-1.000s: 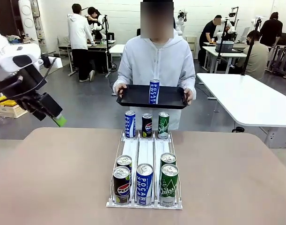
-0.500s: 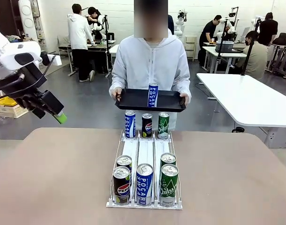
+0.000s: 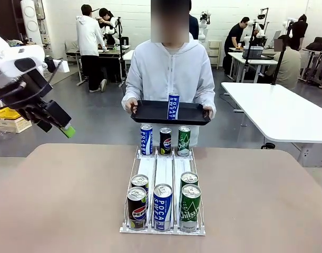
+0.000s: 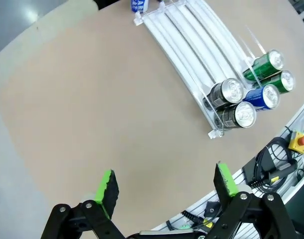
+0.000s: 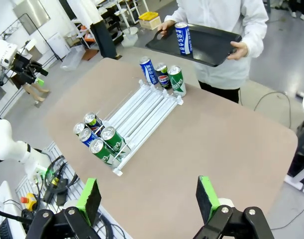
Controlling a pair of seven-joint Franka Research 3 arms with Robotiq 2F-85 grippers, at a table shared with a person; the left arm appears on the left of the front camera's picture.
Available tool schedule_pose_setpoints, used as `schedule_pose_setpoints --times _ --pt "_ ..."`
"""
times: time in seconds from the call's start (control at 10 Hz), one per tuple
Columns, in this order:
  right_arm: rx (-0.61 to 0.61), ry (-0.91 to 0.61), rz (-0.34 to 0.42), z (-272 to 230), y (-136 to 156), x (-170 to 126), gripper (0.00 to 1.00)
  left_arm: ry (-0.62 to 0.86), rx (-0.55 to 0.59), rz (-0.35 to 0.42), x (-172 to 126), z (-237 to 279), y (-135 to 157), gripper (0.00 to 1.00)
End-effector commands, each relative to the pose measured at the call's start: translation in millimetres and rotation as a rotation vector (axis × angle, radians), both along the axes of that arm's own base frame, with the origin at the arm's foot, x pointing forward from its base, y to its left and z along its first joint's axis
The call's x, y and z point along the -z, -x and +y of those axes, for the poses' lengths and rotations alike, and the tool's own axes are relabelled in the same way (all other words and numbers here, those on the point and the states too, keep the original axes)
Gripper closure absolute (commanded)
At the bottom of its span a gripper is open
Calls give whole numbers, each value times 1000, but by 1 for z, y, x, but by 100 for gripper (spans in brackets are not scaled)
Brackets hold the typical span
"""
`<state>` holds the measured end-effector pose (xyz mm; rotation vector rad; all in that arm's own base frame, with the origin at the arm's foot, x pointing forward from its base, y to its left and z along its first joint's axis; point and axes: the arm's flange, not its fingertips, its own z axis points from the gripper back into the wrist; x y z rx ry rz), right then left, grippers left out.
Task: Retrieve and hand over the desired beverage to the person.
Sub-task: Place the picked can on the Handle tray extended by the person, then pick up another can of the same type that the person held from the Automatic Can Dispenser.
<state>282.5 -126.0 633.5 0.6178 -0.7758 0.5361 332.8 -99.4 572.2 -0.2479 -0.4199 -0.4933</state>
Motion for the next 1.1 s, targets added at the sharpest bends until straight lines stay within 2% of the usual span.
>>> schedule_pose_setpoints --times 0.0,0.1,0.3,0.4,0.6,0.8,1.0 --pt "-18 -28 -14 0 -2 -2 0 109 214 -86 -29 53 8 0" --pt "-18 -28 -14 0 -2 -2 0 123 269 -83 -50 85 10 0" --pt "-18 -28 -14 0 -2 -2 0 112 364 -105 -63 125 7 0" --pt "-18 -28 -14 0 -2 -2 0 156 373 -123 -58 138 18 0" --pt "-18 -28 -14 0 -2 -2 0 196 347 -105 -65 154 9 0" --pt "-18 -28 -14 0 -2 -2 0 241 347 -109 -66 149 20 0" --pt "-18 -28 -14 0 -2 -2 0 190 337 -112 -62 155 17 0"
